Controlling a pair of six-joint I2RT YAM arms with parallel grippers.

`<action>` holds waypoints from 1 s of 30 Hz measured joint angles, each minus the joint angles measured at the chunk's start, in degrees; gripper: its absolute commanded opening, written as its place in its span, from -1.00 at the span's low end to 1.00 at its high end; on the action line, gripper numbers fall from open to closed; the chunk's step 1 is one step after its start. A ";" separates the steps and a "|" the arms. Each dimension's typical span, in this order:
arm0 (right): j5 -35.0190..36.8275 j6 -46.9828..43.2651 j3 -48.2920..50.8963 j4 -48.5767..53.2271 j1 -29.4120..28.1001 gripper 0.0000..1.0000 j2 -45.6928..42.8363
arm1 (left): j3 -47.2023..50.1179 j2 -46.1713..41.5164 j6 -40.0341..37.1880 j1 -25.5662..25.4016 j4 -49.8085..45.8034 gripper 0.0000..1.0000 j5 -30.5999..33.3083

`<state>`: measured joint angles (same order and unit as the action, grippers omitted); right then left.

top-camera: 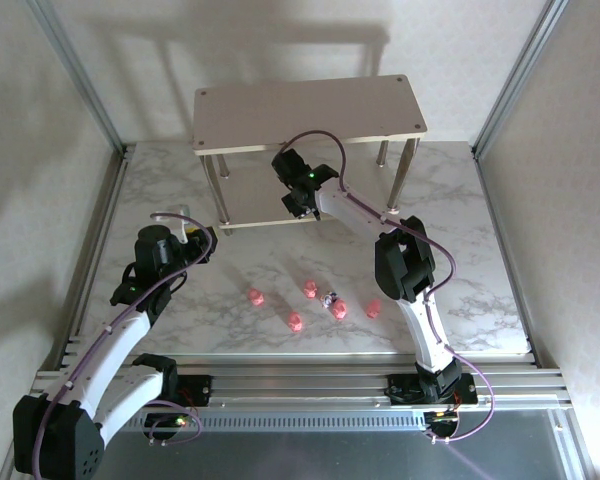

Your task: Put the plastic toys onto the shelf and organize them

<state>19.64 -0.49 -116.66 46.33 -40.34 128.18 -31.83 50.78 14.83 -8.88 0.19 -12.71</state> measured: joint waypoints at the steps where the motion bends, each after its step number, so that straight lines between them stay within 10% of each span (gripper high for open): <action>1: -0.07 0.00 -0.02 -0.02 0.02 -0.60 0.04 | 0.00 0.00 0.00 0.00 0.00 -0.10 0.00; 30: -1.84 0.07 -0.35 -0.09 0.68 -0.30 0.22 | 0.00 0.00 0.00 0.00 -0.02 -0.11 0.02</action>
<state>17.80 -0.43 -117.01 46.24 -39.66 128.40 -31.83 50.78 14.83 -8.88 0.16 -12.69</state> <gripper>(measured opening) 0.340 0.447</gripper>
